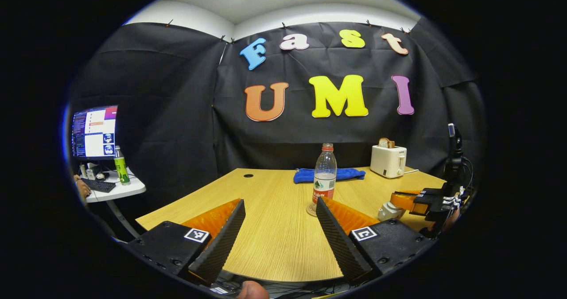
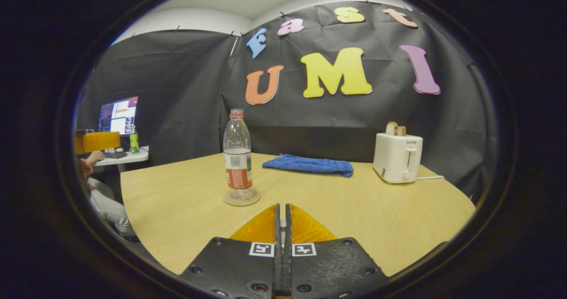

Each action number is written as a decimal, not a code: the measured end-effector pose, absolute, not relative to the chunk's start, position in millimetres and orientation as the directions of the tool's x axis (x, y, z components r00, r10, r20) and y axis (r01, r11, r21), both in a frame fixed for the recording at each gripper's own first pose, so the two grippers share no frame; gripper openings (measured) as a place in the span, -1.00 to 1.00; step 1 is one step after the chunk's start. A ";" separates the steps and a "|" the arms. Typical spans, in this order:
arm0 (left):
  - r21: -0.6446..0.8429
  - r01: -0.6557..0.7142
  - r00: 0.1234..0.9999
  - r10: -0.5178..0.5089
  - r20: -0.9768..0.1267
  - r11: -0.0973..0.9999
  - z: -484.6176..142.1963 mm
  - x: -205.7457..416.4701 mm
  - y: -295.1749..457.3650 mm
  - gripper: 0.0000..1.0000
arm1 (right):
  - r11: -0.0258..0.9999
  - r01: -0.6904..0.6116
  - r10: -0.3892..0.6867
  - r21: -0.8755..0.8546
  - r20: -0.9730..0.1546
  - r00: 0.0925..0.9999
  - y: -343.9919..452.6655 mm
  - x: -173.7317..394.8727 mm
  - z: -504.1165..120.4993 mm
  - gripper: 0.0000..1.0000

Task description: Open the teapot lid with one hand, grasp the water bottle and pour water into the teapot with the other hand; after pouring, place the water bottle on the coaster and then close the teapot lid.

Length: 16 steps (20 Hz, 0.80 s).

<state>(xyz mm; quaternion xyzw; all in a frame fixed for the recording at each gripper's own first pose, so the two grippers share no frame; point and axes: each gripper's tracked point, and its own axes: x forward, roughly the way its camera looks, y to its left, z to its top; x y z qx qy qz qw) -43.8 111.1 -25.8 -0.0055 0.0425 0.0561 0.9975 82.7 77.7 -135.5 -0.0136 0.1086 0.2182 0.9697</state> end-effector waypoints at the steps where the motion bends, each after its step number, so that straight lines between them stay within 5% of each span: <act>1: -0.006 -0.112 0.990 0.112 -0.082 0.994 -24.9 -43.7 110.3 1.00 | 0.907 -0.421 0.414 0.016 -0.221 0.883 77.4 82.0 -136.9 -0.96; 4: -0.012 -0.108 0.992 0.107 -0.070 0.994 -20.8 -40.8 105.7 1.00 | 0.914 -0.405 0.398 0.014 -0.217 0.891 76.3 81.0 -135.8 -0.86; 9: -0.050 -0.075 0.996 0.073 -0.049 0.996 -12.8 -22.7 79.2 1.00 | 0.935 -0.345 0.354 0.078 -0.195 0.915 61.8 78.0 -112.6 0.94; 16: -0.094 -0.028 1.000 0.028 0.000 0.995 7.1 -4.4 31.3 1.00 | 0.992 -0.123 0.125 0.022 -0.103 0.987 -8.1 48.5 -41.8 0.94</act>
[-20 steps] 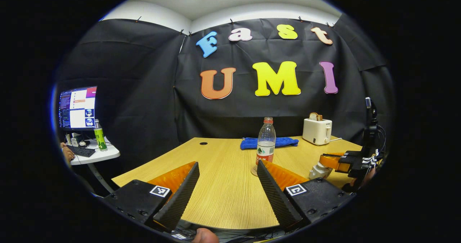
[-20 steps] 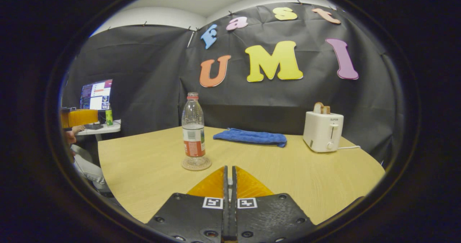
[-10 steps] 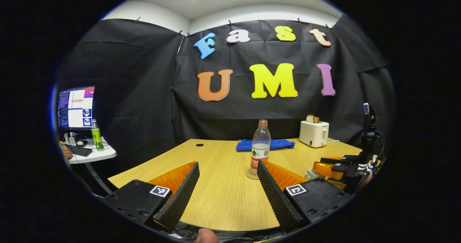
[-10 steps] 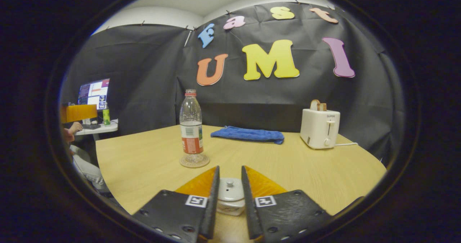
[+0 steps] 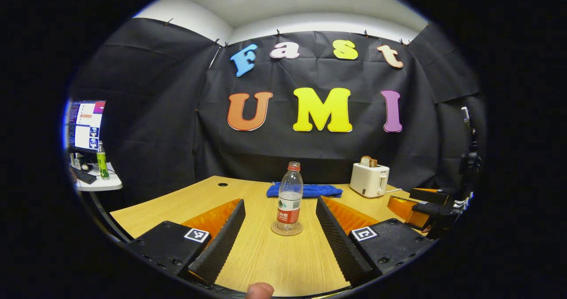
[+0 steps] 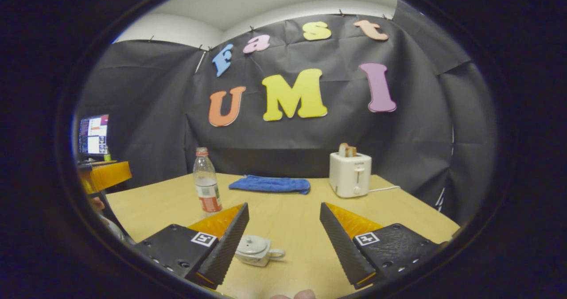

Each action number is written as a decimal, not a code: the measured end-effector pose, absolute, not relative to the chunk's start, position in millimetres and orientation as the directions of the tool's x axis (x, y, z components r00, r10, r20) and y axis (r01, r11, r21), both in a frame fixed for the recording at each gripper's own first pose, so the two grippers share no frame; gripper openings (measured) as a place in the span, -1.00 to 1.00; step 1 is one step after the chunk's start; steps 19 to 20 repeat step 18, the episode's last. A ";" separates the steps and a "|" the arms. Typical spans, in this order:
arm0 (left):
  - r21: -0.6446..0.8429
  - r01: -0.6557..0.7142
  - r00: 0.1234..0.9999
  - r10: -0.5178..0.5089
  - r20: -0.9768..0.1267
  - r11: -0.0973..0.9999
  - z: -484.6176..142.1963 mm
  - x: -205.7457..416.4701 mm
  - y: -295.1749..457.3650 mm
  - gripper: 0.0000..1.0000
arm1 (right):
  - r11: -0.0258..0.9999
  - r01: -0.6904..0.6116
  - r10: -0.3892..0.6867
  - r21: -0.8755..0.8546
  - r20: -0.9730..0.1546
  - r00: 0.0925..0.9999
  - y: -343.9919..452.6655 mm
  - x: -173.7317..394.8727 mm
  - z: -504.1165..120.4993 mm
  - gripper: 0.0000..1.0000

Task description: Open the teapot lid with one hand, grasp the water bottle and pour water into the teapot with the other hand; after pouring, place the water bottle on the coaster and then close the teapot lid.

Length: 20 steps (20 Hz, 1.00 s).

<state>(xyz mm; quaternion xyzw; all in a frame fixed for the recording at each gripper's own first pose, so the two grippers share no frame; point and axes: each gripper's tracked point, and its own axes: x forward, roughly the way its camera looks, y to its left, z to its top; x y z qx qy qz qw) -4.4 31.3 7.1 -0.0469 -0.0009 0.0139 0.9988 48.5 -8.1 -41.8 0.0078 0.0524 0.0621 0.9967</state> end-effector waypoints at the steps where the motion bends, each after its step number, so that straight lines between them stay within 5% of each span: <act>1: -0.092 -0.020 1.000 0.021 0.007 0.996 9.4 -3.0 26.6 1.00 | 0.995 -0.096 0.096 0.009 -0.088 0.992 -16.0 41.5 -34.0 0.94; 6: -0.057 -0.002 0.998 0.006 0.059 0.998 24.2 -8.9 18.5 1.00 | 1.000 0.001 -0.002 -0.031 -0.015 1.000 -35.3 4.3 0.4 0.94; 20: 0.010 -0.010 0.994 0.009 0.113 1.000 41.3 -31.6 22.9 0.99 | 0.995 0.035 -0.038 -0.099 -0.030 0.999 -6.3 -42.8 -8.8 0.90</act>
